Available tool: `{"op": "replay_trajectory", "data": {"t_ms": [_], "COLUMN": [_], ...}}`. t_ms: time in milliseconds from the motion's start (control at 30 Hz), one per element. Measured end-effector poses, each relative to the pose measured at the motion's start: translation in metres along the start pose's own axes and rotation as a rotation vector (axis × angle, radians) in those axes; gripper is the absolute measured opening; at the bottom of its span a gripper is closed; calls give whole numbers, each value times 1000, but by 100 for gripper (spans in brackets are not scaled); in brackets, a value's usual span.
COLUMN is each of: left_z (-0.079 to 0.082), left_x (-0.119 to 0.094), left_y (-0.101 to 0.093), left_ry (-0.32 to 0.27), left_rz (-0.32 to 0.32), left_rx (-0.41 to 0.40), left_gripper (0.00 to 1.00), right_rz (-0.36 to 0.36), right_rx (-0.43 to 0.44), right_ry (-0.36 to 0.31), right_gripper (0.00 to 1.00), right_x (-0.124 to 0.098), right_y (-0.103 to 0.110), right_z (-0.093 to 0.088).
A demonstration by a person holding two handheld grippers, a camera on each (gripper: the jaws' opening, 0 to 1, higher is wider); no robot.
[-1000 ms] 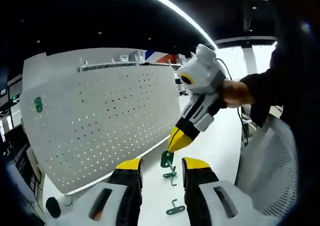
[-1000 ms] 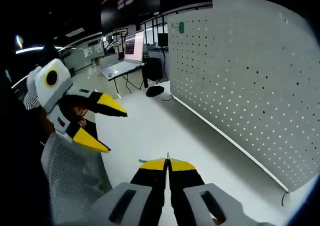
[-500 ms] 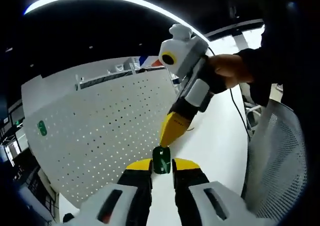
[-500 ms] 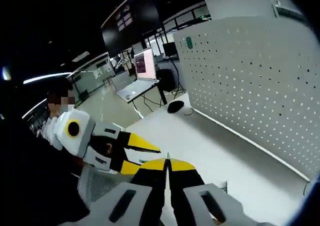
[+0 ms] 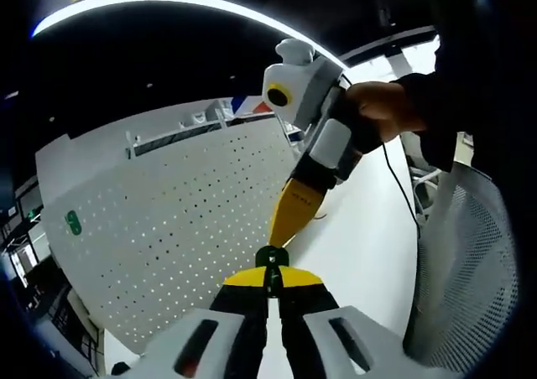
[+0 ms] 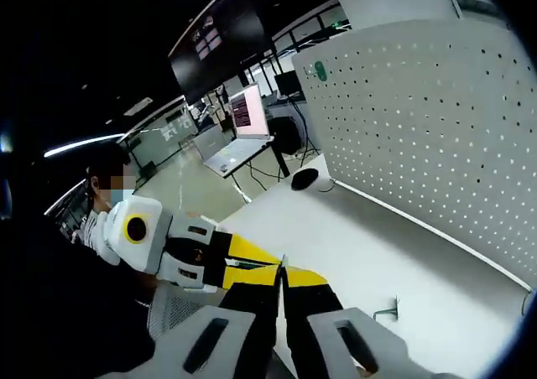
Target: Insert the hook assembly into the mounting plate slot until the hook locks in place.
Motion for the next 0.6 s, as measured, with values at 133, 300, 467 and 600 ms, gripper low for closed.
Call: {"op": "replay_trajectory", "data": {"t_ms": [133, 300, 467, 600], "left_z": [1, 0, -2, -3], "left_x": [0, -1, -2, -5], "left_y": [0, 4, 7, 14], "left_ry": [-6, -8, -1, -6], "left_rz": [-8, -5, 2, 14], "left_rx": [-22, -86, -128, -208], "left_gripper": [3, 3, 3, 3], "right_rz": [4, -10, -19, -94], "right_rx": [1, -71, -76, -144], "right_ry": [-13, -39, -85, -118], "right_gripper": [0, 0, 4, 8], "right_x": [-1, 1, -3, -8], "right_y": [0, 4, 5, 3], "right_z": [2, 5, 9, 12]}}
Point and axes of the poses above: the point that each gripper's makers call its tool centre point, and the gripper's own axes: x roughly forward along the fingers, y roughly to its left, z roughly out of its top, the point moved 7 cm from there along -x, roughly backward along the fingers, and after that the axes turned 13 degrees about y, right-handed, at the moved point
